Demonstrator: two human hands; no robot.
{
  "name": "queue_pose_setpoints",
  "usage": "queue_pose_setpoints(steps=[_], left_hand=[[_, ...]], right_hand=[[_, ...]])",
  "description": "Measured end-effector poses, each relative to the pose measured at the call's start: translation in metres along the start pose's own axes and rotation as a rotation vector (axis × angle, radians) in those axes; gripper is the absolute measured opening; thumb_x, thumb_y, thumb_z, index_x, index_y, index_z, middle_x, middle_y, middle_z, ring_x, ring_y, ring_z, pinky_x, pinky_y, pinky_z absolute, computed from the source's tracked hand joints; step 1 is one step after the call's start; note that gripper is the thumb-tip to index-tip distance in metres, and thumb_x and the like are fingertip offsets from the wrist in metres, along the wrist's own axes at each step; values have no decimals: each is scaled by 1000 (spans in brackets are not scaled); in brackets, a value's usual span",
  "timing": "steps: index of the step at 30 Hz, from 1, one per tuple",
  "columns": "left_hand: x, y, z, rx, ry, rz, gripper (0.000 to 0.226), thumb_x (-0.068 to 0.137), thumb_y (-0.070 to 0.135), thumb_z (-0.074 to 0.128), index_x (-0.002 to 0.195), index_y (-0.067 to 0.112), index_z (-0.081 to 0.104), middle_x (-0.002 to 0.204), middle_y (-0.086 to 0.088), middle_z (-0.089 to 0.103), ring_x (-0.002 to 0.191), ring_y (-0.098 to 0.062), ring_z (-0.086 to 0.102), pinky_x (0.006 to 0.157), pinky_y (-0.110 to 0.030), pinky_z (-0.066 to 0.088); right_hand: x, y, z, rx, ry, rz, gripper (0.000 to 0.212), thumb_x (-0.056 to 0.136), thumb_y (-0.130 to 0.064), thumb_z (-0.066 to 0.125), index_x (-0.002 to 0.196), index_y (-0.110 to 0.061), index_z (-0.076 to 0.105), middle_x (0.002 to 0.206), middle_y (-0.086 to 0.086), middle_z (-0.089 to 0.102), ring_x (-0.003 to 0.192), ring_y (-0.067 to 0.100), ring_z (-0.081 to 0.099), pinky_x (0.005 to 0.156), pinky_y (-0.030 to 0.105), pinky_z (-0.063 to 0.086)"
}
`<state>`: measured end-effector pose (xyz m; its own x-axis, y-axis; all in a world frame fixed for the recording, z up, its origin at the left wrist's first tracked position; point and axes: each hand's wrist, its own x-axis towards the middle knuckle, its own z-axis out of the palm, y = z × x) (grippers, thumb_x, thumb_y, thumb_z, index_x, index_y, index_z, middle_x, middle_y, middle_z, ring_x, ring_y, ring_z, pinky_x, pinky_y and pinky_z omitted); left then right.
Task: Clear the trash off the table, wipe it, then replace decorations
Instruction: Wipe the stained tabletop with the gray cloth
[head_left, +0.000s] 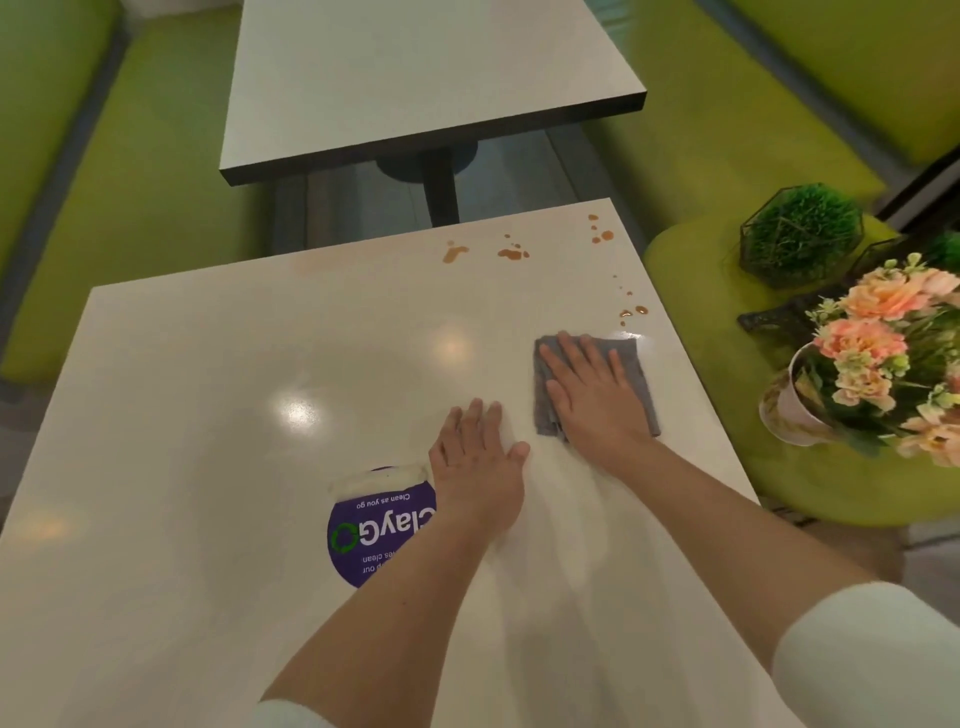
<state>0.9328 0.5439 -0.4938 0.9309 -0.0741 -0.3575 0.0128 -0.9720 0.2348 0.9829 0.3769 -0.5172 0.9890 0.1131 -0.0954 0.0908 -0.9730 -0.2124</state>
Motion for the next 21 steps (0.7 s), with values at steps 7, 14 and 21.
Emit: queue_pose_setpoints(steps=[7,14,21], left_hand=[[0,-3,5,34,23,13,62,103,51,17,155,25,-2,163,4,-6,149,-21,-11,117,-40,5],[0,-4,8,77,55,12,62,102,52,15,156,25,-2,163,3,-5,149,-21,-9,117,-40,5],[4,-3,4,155,84,31,60,101,52,24,154,23,18,159,-1,17,144,-26,15,110,-42,23]], right_hand=[[0,32,0,-9,-7,-83,63,96,-42,-1,155,-31,18,163,-10,13,151,12,5,122,39,2],[-20,-13,4,18,-21,-228,57,101,-40,10,155,-29,22,163,-8,16,151,15,9,121,42,1],[6,22,-4,19,-16,17,70,90,-50,-12,156,-33,3,164,-10,-2,151,14,-5,122,42,-5]])
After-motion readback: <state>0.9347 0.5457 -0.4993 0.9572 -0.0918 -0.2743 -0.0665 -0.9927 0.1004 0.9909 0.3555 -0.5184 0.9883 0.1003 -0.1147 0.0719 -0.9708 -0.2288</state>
